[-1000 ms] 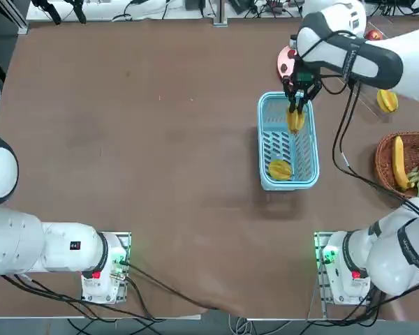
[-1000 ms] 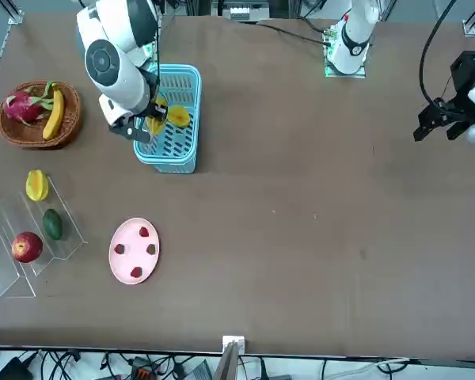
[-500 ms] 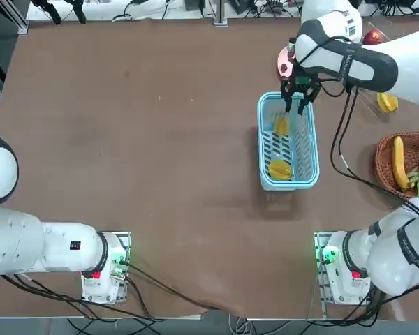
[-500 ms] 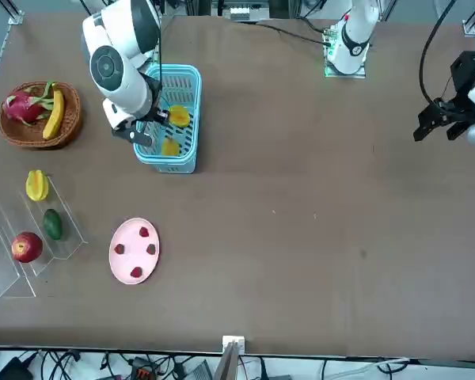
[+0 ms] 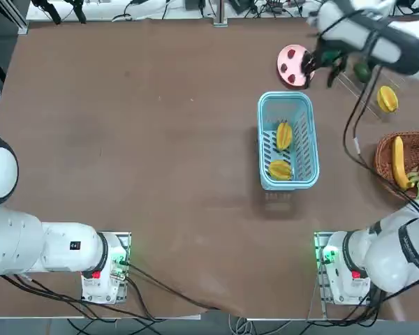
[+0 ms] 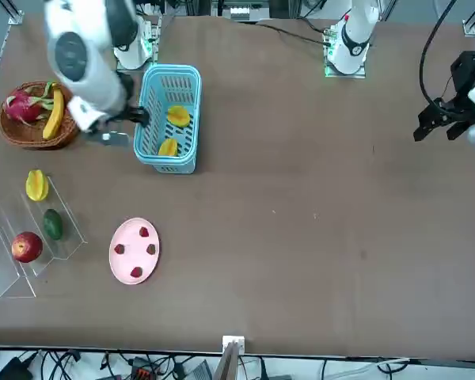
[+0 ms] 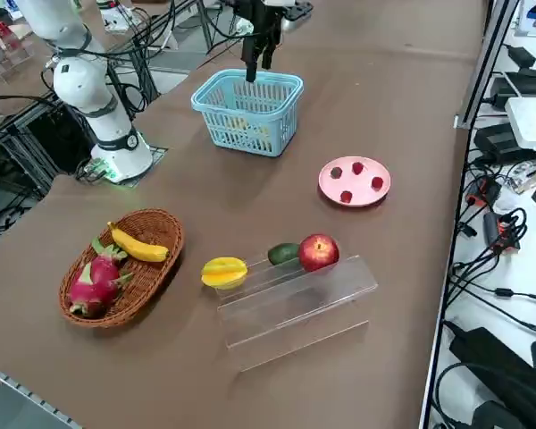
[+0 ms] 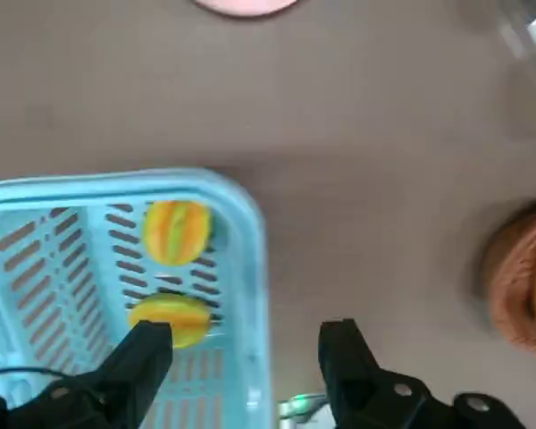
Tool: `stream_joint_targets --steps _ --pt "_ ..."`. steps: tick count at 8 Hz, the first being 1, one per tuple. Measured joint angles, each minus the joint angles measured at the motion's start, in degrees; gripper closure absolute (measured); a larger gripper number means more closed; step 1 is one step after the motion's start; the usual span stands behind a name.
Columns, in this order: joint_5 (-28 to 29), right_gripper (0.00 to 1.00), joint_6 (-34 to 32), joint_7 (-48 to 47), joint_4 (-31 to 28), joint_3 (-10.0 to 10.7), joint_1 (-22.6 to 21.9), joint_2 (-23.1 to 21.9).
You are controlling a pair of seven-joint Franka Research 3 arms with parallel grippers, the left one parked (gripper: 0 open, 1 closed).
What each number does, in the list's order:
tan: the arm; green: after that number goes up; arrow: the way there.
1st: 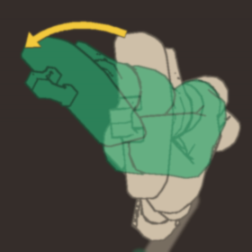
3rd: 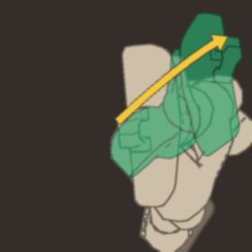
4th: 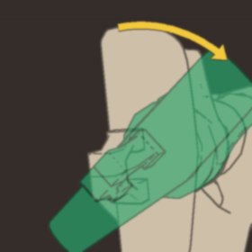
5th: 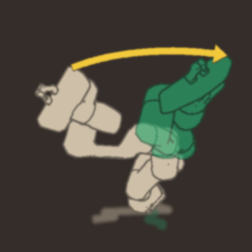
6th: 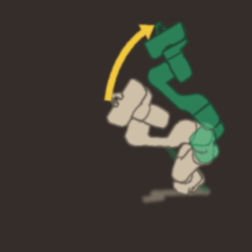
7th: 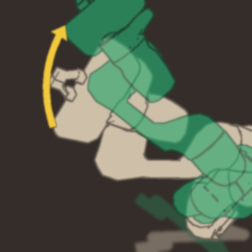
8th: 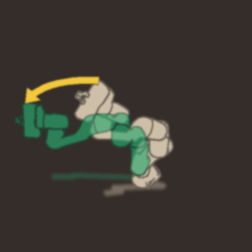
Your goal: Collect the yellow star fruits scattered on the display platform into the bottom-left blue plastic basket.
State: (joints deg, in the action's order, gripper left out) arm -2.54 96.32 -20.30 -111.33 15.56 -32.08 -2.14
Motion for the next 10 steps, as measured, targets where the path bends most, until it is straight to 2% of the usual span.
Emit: stream_joint_targets --steps 2,5,8,10 --pt "-3.1 0.0 0.8 8.8 0.3 0.4 7.6 -1.3" --pt "-4.0 0.04 7.5 22.0 -0.8 0.5 18.0 -0.6" --pt "-4.0 0.06 18.1 33.4 -2.6 0.6 29.2 3.7" --pt "-0.3 0.08 24.1 41.0 -2.8 0.5 34.4 8.3"
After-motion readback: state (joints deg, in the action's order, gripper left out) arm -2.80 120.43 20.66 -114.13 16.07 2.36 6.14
